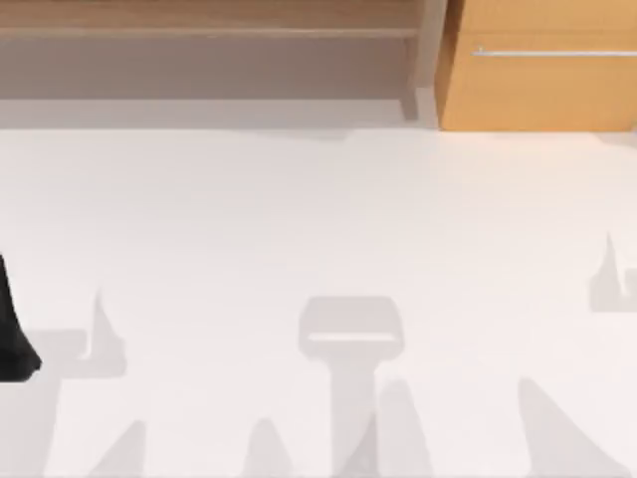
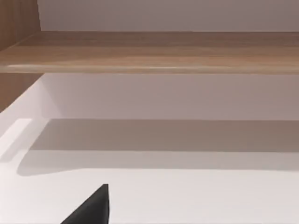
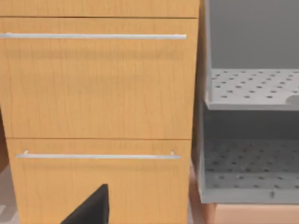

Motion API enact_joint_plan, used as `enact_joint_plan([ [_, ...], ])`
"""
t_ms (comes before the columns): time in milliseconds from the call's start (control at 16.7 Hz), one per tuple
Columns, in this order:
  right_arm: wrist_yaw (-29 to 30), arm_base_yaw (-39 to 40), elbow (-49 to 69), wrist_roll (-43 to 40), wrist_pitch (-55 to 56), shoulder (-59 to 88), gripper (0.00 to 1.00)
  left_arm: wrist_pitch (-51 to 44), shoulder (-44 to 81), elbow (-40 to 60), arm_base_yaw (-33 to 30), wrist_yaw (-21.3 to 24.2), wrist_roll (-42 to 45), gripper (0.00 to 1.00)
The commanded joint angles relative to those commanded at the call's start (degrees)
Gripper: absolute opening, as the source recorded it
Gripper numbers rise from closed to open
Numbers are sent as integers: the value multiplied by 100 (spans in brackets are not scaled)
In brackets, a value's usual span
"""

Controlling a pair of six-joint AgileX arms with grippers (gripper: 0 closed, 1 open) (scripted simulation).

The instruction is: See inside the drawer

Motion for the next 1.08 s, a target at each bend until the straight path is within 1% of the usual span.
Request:
enact_joint_plan([
  [300, -681, -654, 891, 41, 1186, 2175, 100, 0, 0, 0, 0, 0, 0, 100],
  [480, -949, -935, 1265, 52, 1681, 3089, 100, 0, 0, 0, 0, 0, 0, 100],
  [720, -1072, -1078, 1447, 53, 1922, 3500, 100, 0, 0, 0, 0, 0, 0, 100],
  [960, -1058, -1052, 1425, 45, 1914, 3487, 100, 0, 0, 0, 0, 0, 0, 100],
  [1080, -965, -996, 1513, -140, 2031, 3660, 100, 0, 0, 0, 0, 0, 0, 100],
])
